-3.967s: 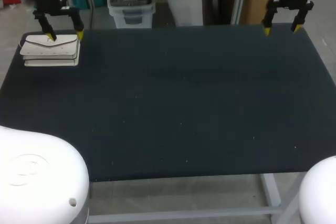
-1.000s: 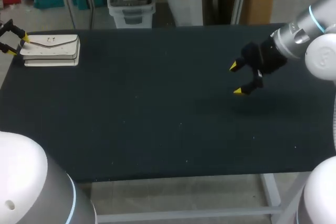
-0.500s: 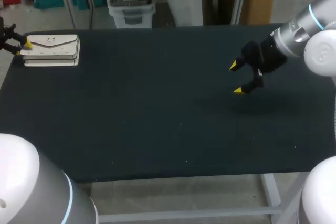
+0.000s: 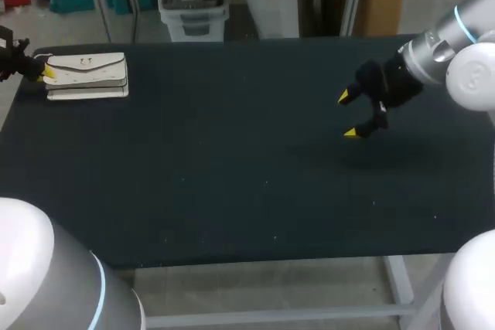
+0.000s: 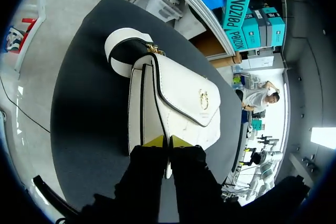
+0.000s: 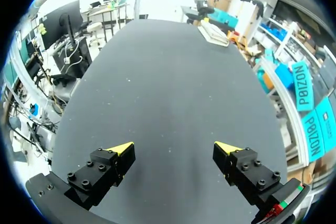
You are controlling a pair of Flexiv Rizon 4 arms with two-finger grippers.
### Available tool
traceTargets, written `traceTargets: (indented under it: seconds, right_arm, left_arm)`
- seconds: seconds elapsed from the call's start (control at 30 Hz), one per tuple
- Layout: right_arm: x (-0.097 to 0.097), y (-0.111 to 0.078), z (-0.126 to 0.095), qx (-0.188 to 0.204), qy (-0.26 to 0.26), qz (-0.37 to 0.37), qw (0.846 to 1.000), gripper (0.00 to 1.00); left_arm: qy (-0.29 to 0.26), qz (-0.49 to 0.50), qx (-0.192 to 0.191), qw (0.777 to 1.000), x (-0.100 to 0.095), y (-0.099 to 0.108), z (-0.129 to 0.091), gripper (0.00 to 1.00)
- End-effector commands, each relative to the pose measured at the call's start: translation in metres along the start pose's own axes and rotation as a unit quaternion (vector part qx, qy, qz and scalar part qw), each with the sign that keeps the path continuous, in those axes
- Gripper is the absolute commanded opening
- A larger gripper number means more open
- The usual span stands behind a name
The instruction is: Pick up the bag, open it, inspect its contents, close it, and place it on the opposite side
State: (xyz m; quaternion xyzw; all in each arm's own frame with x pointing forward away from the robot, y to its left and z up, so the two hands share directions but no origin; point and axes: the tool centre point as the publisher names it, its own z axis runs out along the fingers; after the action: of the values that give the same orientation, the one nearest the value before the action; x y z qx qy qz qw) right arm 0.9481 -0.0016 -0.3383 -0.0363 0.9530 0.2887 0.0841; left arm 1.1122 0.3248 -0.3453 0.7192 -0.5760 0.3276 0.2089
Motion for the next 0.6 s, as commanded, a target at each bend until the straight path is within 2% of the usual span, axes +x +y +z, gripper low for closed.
traceTargets:
  seconds: [0.03,0.33,0.6]
  right_arm:
    - [0.000,-0.001,0.000,-0.001,0.000,-0.001,1.000,1.00]
    - [0.006,-0.002,0.008,0.008,0.044,0.023,0.999,1.00]
    - [0.011,-0.001,0.009,-0.007,0.047,0.016,0.999,1.00]
  left_arm:
    - [0.003,0.008,-0.200,0.980,0.009,0.002,0.004,0.00]
    - [0.014,0.027,-0.208,0.978,0.037,0.024,0.024,0.00]
    - [0.037,0.044,-0.216,0.975,0.061,0.045,0.042,0.00]
